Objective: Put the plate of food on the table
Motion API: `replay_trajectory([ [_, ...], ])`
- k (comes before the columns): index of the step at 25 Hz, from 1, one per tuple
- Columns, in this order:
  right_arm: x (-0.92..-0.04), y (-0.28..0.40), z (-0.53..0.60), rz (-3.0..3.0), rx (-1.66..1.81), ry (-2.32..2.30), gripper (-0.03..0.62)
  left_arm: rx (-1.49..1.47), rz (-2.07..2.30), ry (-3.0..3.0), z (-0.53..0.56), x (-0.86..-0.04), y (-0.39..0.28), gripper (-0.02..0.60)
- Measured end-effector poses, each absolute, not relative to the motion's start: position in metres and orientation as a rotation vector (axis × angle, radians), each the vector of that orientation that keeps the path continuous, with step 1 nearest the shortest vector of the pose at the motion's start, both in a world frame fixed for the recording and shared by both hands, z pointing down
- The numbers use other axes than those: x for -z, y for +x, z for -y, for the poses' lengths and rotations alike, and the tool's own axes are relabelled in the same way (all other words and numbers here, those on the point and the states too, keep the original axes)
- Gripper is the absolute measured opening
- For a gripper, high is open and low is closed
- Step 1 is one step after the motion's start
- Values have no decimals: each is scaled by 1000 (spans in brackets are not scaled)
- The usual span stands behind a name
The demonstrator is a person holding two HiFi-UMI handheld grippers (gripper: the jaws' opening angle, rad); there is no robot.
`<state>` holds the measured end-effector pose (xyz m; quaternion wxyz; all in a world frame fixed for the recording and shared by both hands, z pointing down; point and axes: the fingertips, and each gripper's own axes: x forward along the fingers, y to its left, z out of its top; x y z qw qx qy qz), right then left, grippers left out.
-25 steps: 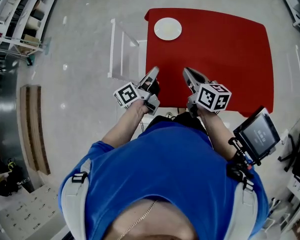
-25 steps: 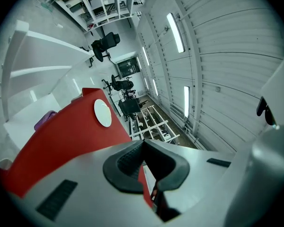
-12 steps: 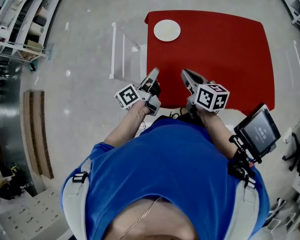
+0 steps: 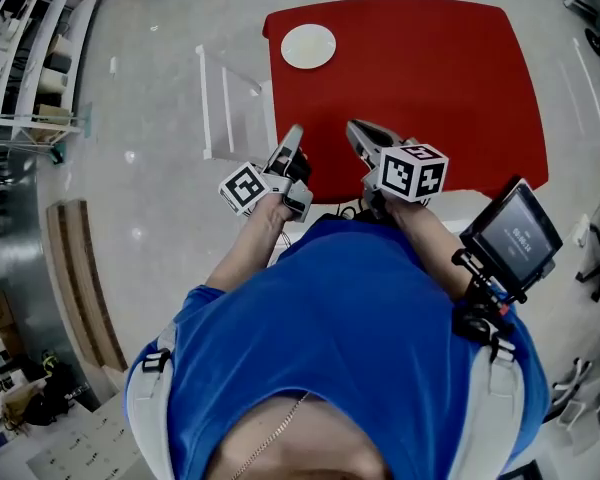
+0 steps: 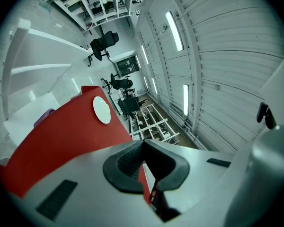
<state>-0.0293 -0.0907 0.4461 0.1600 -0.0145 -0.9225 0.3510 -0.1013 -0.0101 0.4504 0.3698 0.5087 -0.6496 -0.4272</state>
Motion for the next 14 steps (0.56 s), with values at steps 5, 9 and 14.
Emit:
replay_trajectory([
  [5,-446,-29,91,2632,-1008,-37,2,1095,1649,1301,12,-452,-97,8],
  [9,-446,-28,91,2631,-1007,-38,2,1084,1655,1296,10,-453,-97,8],
  [14,-446,-29,92,2635,-994,-52,2,1126,1630,1293,12,-451,-94,8],
])
